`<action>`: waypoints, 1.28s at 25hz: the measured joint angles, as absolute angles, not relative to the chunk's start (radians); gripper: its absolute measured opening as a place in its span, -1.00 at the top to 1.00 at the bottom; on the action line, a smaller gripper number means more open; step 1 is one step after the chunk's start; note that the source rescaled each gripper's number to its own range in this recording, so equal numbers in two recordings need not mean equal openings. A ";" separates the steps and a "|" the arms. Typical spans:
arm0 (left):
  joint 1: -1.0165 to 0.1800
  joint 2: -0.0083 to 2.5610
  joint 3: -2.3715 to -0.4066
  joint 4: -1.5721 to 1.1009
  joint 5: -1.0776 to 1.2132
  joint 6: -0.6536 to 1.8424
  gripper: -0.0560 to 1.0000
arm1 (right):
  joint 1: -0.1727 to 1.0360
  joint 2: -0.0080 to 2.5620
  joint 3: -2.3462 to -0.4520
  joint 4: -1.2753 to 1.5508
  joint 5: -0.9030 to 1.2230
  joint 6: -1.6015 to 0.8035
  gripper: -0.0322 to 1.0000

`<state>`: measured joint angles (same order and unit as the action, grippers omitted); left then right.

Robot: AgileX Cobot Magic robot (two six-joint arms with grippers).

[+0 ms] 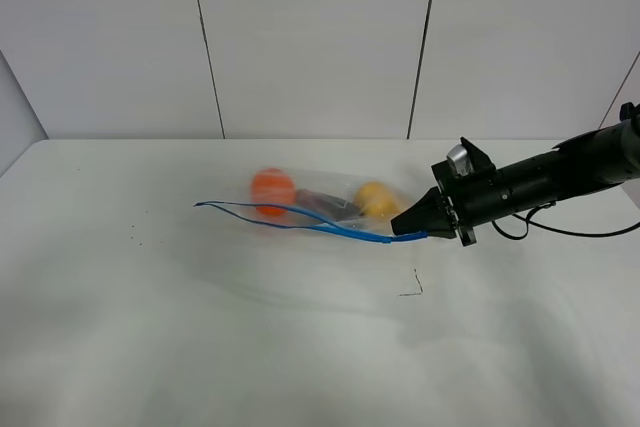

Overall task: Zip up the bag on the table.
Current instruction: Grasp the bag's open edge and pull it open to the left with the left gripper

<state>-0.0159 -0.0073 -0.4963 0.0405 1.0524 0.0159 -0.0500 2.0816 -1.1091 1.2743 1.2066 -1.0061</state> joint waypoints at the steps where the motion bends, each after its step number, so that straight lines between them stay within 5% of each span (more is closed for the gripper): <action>1: -0.016 -0.007 -0.496 0.041 1.052 0.016 -1.00 | -0.050 2.082 -1.109 1.274 1.207 -1.006 0.94; 12: -0.016 0.024 -0.521 0.007 1.041 0.069 -1.00 | -0.050 2.082 -1.109 1.274 1.207 -1.006 0.94; 24: -0.031 0.627 -0.915 -0.136 0.818 0.447 -1.00 | -0.047 2.082 -1.109 1.268 1.207 -1.006 0.94; 32: -0.235 0.851 -0.994 0.065 0.788 0.486 -1.00 | -0.046 2.082 -1.109 1.267 1.209 -1.006 0.94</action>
